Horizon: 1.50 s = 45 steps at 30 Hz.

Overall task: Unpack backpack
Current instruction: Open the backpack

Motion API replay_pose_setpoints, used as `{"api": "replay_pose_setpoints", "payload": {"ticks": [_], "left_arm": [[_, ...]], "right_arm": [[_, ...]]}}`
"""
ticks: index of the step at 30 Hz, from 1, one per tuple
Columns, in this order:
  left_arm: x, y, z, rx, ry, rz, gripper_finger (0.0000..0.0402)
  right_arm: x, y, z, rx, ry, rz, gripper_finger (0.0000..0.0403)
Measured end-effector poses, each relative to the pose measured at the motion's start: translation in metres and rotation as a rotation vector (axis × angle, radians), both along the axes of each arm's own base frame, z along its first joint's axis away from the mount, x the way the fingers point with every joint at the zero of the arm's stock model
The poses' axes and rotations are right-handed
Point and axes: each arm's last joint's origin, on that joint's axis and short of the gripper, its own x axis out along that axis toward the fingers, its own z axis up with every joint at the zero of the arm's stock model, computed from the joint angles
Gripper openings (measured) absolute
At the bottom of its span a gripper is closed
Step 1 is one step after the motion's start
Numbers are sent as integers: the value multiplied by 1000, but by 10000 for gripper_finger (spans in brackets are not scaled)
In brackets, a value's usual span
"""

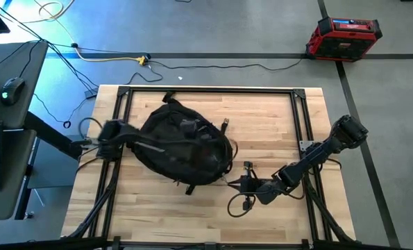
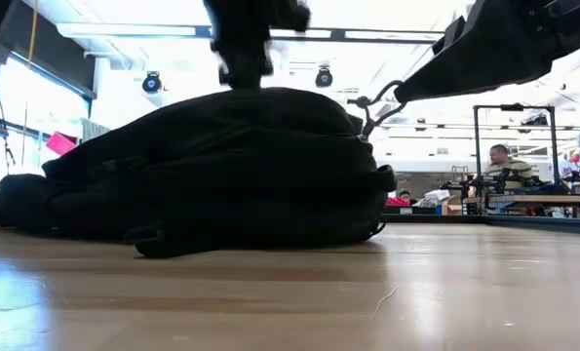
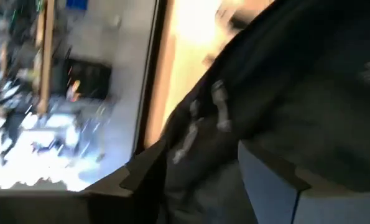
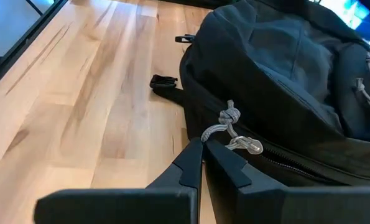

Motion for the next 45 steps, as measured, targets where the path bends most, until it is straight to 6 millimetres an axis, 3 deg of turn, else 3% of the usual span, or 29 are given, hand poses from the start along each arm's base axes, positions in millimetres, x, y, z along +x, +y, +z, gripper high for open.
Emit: {"api": "replay_pose_setpoints", "payload": {"ticks": [3,7,11,18,26,30,36,40,45], "left_arm": [[-3,-20,14,-56,-137,-112,184],[9,-23,7,-263,-281,-286,184],[19,-8,-11,-454,-353,-382,184],[23,21,-52,-527,-352,-316,184],[31,33,-53,-658,-402,-352,184],[28,24,-43,-559,-342,-518,184],[23,-9,-49,-169,34,-1039,184],[22,-21,-46,79,142,-1095,184],[21,-22,-42,133,252,-1172,184]], "right_arm": [[0,0,0,-3,2,4,0],[0,0,0,4,7,14,0],[0,0,0,2,8,16,0],[0,0,-1,0,10,16,0],[0,0,-1,-8,20,32,0],[-1,0,-2,-10,24,34,0],[0,-1,-2,-12,26,33,0],[0,-2,-2,-12,26,28,0],[2,-4,-2,-10,26,20,0]]}}
